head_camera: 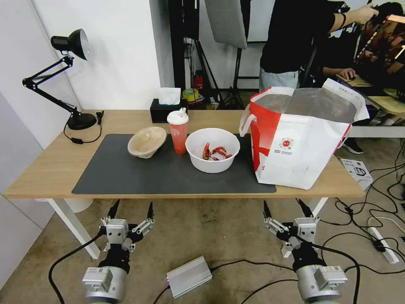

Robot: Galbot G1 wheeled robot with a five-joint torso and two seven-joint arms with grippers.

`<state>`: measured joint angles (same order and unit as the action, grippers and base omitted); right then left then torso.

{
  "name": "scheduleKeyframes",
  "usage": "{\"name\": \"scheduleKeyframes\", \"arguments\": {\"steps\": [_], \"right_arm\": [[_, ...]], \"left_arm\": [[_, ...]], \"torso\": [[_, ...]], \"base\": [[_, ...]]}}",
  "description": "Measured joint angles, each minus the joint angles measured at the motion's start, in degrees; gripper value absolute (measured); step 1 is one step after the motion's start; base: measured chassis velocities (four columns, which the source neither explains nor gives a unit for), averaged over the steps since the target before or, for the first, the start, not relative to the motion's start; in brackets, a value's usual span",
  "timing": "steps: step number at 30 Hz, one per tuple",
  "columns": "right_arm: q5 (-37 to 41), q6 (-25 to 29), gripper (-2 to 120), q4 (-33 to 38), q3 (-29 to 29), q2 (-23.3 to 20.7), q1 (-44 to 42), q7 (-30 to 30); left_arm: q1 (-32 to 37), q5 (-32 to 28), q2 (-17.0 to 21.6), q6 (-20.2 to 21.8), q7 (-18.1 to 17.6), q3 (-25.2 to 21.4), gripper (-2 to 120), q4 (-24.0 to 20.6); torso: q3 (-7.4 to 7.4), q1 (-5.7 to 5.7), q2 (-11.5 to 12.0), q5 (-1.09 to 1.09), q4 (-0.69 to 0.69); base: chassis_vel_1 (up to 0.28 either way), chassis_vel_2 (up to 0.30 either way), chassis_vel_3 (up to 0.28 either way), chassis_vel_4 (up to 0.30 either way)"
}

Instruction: Pick up the trash from the table and place it into the takeout bag.

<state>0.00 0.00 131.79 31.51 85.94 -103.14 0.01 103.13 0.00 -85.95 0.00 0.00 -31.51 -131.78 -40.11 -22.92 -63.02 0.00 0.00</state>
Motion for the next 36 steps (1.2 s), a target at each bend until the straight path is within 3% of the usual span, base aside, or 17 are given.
{"name": "scheduleKeyframes", "arguments": {"steps": [16,19,20,21,28,32,36], "right_arm": [[0.9,-0.9,100,0.7,0.4,-1.3,0.0,0.4],[3.8,-3.7,100,3.1,1.9,-5.1,-0.2,2.1],[6.1,-6.0,100,4.9,3.1,-8.1,-0.3,3.4],[6.1,-6.0,100,4.9,3.1,-8.1,-0.3,3.4],[16.1,-15.9,100,11.6,8.2,-21.3,-1.0,9.3],[19.3,-18.9,100,11.8,9.9,-25.5,-1.2,11.0],[19.4,-18.5,100,11.8,10.3,-25.9,-1.3,11.0]], "left_arm": [[0.1,-1.3,0.8,0.6,-0.7,-0.5,100,-0.3],[0.4,-4.9,3.0,2.5,-2.9,-2.2,100,-1.7],[0.7,-8.0,5.0,4.1,-4.9,-3.7,100,-2.8],[0.7,-8.0,5.0,4.1,-4.9,-3.7,100,-2.8],[1.8,-20.6,12.8,10.8,-12.7,-9.5,100,-7.5],[2.4,-27.1,16.9,14.2,-16.7,-12.5,100,-10.0],[2.6,-31.5,19.3,15.7,-18.6,-14.4,100,-11.2]], "torso": [[0.0,0.0,0.0,0.0,-0.01],[0.0,0.0,0.0,0.0,0.0],[0.0,0.0,0.0,0.01,0.0],[0.0,0.0,0.0,0.01,0.0],[0.0,0.0,0.0,-0.01,0.0],[0.0,0.0,0.0,0.01,0.0],[0.0,0.0,0.0,-0.01,0.0]], "base": [[0.0,0.0,0.0,0.0],[0.0,0.0,0.0,0.0],[0.0,0.0,0.0,0.0],[0.0,0.0,0.0,0.0],[0.0,0.0,0.0,0.0],[0.0,0.0,0.0,0.0],[0.0,0.0,0.0,0.0]]}}
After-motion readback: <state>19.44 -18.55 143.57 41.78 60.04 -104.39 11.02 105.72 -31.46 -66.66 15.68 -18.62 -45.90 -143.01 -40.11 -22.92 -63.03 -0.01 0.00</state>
